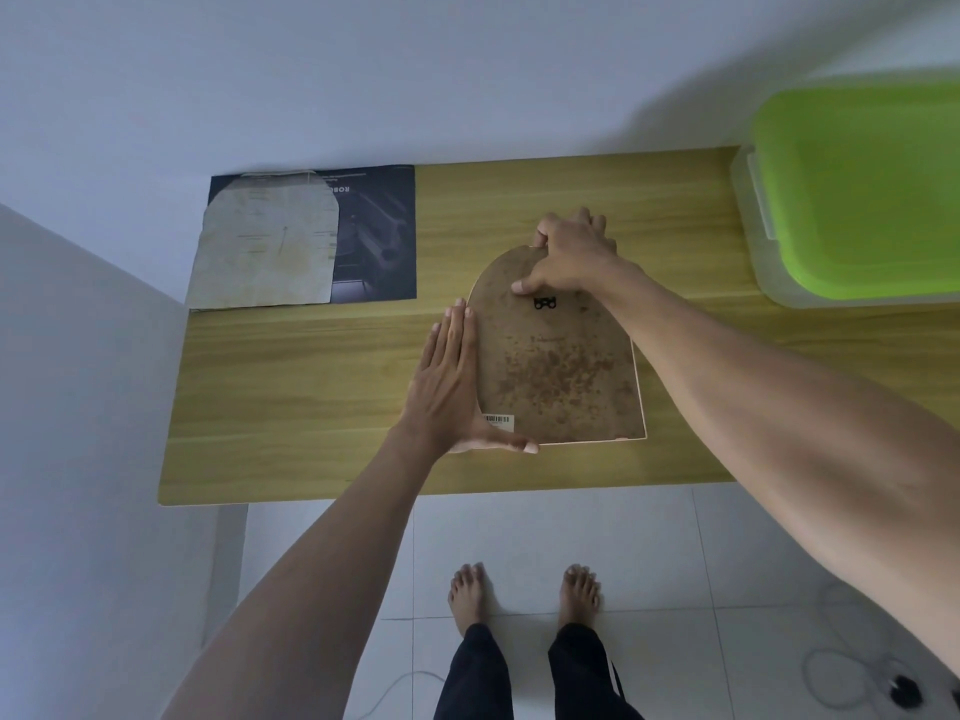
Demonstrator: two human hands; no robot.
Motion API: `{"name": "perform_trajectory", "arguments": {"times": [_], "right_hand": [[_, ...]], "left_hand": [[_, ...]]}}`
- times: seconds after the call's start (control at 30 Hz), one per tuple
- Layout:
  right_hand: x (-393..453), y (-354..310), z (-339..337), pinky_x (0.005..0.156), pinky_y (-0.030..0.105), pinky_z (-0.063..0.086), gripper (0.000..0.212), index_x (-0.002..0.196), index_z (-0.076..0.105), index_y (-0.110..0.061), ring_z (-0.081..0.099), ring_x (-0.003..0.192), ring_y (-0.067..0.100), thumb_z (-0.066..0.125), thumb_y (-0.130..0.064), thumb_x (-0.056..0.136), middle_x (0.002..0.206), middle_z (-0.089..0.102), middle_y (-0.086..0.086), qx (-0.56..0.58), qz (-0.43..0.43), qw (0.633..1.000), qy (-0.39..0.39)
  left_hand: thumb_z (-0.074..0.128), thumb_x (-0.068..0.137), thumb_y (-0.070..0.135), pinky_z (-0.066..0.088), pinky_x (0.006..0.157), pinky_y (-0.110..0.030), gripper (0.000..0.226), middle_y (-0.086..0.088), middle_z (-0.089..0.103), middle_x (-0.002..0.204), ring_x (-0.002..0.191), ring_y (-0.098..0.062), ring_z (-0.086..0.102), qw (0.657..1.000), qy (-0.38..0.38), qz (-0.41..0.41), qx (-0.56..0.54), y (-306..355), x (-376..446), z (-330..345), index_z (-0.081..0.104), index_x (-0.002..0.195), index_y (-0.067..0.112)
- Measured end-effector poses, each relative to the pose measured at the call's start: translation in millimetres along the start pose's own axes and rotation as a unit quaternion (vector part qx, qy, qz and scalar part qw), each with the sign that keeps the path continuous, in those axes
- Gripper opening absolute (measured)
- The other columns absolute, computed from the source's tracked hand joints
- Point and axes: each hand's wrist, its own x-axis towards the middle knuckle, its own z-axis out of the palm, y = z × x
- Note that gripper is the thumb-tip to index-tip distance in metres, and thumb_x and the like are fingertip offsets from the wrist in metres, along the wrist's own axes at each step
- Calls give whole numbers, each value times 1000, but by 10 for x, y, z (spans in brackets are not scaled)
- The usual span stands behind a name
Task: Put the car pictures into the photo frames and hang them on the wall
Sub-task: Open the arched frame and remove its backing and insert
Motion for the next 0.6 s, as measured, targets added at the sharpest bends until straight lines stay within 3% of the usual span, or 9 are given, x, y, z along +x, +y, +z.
{"name": "perform_trajectory", "arguments": {"times": [0.17,0.27,0.37,0.43,0.5,0.53,0.6], "right_hand": [[-4,-20,-48,108,53,28,61,110,51,-28,33,132,33,86,-53,66,133,43,8,1,-7,1000,8],[-38,13,-53,105,50,40,65,123,53,-33,46,128,30,83,-56,70,134,51,5,24,-31,999,-11],[-98,145,-62,107,45,42,66,137,54,-34,40,140,28,80,-47,77,146,51,2,43,-43,998,11],[-146,289,-77,105,42,42,52,128,62,-29,45,136,29,80,-35,80,142,56,3,98,-25,993,67],[-240,430,-81,90,36,50,38,115,65,-26,59,113,27,80,-27,80,125,63,4,152,12,983,105],[-301,495,-66,82,33,51,34,110,65,-23,61,102,24,81,-24,80,116,62,1,177,31,977,116],[-419,614,-6,78,29,50,27,102,67,-19,58,97,19,82,-20,79,112,59,-2,253,70,954,143]], "left_hand": [[47,37,108,4,126,-47,173,-21,-14,165,154,-29,-15,1000,2,-7,4,23,-5,-1,-11,154,-6],[45,37,108,6,126,-48,173,-22,-13,165,154,-30,-14,1000,7,-14,-1,38,4,3,-10,154,-8],[45,38,108,6,126,-48,173,-23,-11,165,154,-30,-12,1000,8,-12,1,39,6,10,-8,154,-9],[46,38,108,5,126,-48,173,-23,-11,165,154,-30,-12,1000,10,-10,1,32,8,15,-8,154,-9],[45,37,108,5,126,-47,173,-22,-11,165,154,-30,-12,1000,12,-9,-2,26,7,20,-9,154,-8],[44,37,108,5,126,-47,173,-21,-11,165,154,-29,-12,1000,13,-8,-3,26,5,21,-9,154,-7],[43,38,109,7,126,-48,172,-20,-12,165,155,-29,-12,1000,13,-5,-7,26,3,22,-10,154,-7]]}}
